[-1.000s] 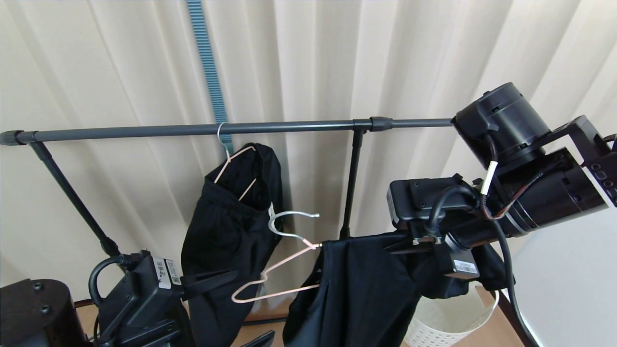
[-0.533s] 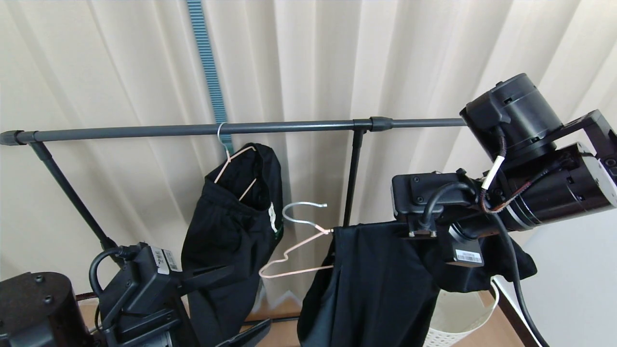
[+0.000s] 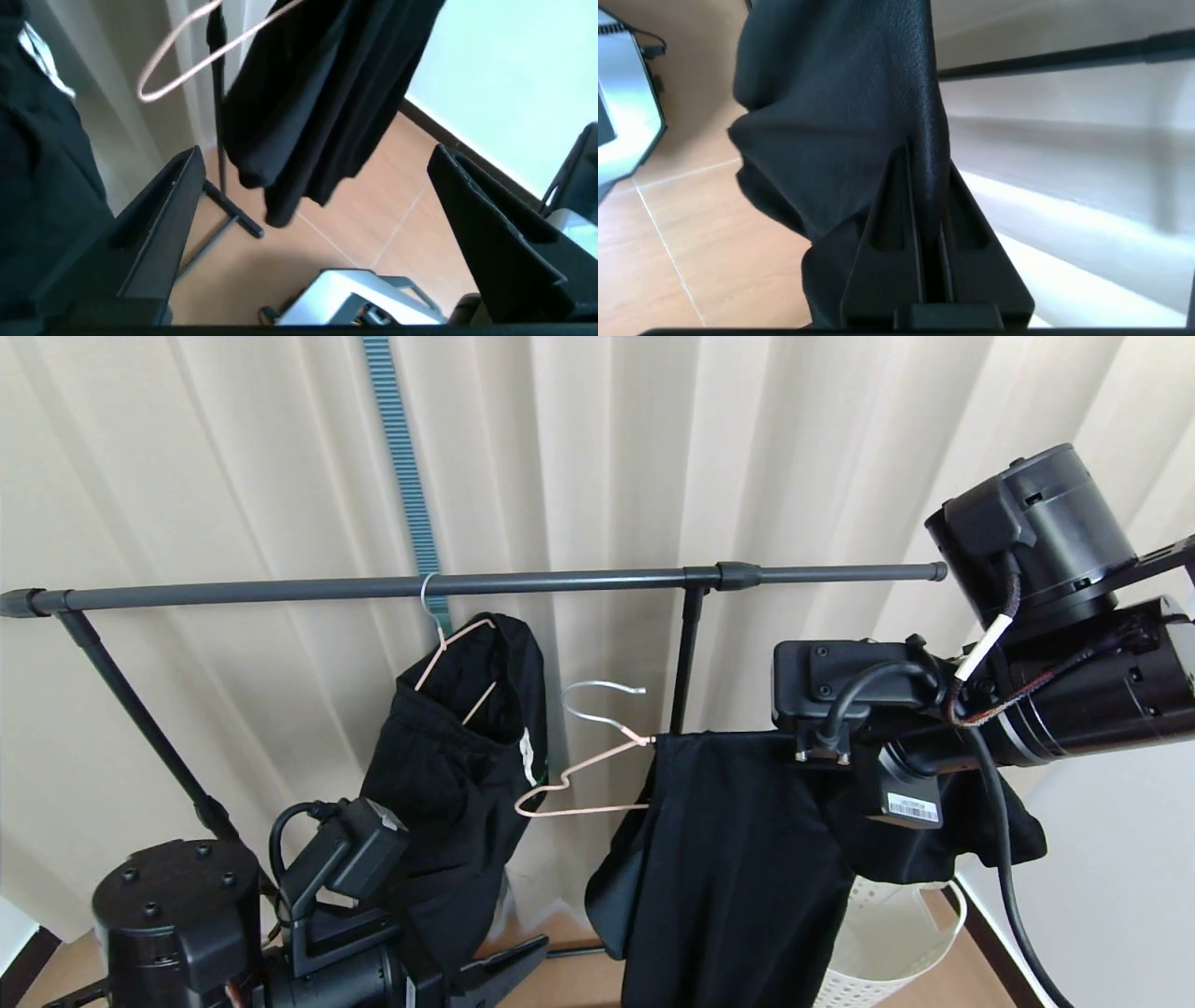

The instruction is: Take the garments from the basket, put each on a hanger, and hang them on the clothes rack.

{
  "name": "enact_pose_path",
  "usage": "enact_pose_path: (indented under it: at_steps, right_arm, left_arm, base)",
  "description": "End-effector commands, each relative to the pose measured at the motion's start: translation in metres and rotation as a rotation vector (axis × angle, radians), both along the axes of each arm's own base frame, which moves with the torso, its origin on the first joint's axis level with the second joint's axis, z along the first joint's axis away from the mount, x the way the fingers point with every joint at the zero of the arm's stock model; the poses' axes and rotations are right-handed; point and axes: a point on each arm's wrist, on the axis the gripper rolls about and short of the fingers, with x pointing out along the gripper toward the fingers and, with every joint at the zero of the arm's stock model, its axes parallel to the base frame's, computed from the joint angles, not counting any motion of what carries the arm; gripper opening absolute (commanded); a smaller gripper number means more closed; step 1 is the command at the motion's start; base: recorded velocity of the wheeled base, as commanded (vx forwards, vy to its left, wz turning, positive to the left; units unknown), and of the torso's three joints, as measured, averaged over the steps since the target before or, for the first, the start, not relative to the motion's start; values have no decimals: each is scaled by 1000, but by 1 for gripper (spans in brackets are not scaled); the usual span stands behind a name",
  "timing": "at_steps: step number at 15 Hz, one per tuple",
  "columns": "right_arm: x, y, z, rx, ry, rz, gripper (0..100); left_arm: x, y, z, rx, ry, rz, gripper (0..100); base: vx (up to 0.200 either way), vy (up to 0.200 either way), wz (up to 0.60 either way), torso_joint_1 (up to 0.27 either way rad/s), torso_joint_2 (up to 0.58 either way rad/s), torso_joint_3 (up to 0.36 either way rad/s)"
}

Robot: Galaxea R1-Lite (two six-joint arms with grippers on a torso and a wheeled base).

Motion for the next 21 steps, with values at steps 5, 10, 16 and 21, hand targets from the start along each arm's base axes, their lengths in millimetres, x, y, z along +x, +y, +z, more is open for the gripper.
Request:
enact_pose_path:
  at_steps: [5, 10, 16, 21]
  right_arm:
    - [-9, -6, 11, 60, -9, -40, 0]
    - [-9, -7, 11, 63, -9, -40, 0]
    - [-12, -8, 14, 69, -13, -38, 0]
    - [-15, -9, 17, 79, -21, -32, 0]
  left_arm:
    - [14, -10, -6, -49, 86, 37, 100]
    - [14, -9, -5, -51, 83, 38, 100]
    - [13, -9, -2, -57, 72, 42, 100]
    - [14, -9, -2, -54, 69, 55, 100]
  base:
    - [0, 0, 0, 0, 0, 0]
    - [0, 0, 0, 0, 0, 0]
    - [0, 0, 0, 0, 0, 0]
    - [0, 0, 0, 0, 0, 0]
